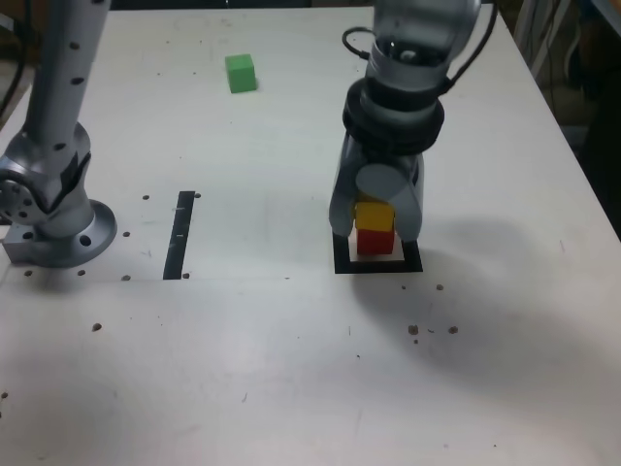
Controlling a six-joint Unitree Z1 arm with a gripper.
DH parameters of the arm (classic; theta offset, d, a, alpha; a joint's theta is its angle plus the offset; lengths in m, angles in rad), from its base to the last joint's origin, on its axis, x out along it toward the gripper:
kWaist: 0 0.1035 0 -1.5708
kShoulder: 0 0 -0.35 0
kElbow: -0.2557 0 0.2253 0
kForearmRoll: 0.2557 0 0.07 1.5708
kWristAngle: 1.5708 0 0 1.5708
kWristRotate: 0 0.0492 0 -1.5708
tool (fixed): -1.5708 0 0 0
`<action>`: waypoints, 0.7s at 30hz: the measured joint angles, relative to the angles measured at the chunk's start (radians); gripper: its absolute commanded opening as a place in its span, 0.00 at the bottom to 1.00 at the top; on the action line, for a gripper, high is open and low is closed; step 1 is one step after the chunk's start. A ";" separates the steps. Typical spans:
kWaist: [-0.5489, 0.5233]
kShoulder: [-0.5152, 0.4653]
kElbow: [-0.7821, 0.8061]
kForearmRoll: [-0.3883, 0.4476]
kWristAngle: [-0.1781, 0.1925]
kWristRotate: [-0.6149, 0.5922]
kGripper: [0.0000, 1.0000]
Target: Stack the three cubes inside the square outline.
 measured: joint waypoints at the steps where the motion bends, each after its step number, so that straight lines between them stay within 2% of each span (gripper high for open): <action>1: 0.000 0.001 0.001 0.000 0.000 0.002 0.86; 5: 0.002 -0.001 0.001 0.001 0.008 0.004 0.97; 10: 0.003 -0.030 0.001 0.020 0.035 0.004 0.99; 17: 0.038 -0.174 0.012 0.092 0.108 0.030 0.99; 21: 0.157 -0.275 0.066 0.121 0.137 0.124 0.99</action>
